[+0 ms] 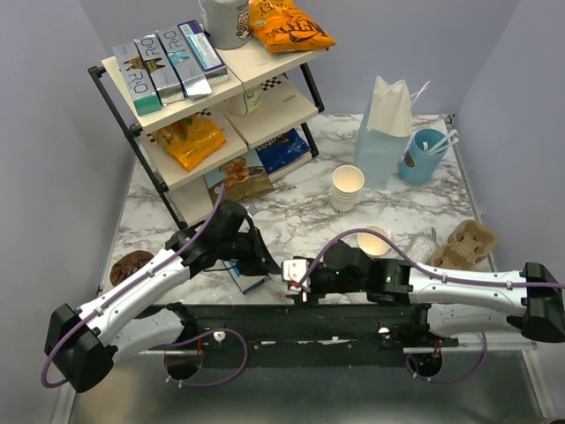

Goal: Pack the takeout coffee

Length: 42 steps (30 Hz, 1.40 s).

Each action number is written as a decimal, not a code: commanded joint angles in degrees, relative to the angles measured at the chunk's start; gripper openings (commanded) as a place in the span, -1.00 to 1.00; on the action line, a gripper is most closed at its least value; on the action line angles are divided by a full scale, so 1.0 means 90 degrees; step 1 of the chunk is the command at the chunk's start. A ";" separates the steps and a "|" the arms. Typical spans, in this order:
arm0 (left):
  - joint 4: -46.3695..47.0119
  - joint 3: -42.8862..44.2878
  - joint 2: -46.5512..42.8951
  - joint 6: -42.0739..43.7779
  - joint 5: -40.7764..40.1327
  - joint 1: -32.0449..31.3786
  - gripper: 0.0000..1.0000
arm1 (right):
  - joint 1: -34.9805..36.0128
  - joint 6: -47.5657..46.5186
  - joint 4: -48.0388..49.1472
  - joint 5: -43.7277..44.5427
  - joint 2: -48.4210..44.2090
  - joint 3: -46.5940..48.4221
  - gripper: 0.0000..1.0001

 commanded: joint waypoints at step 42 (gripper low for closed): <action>0.2047 0.0012 -0.1092 0.0828 -0.1693 0.0210 0.98 | -0.1894 0.6259 -0.0509 0.3015 -0.2603 -0.0094 -0.84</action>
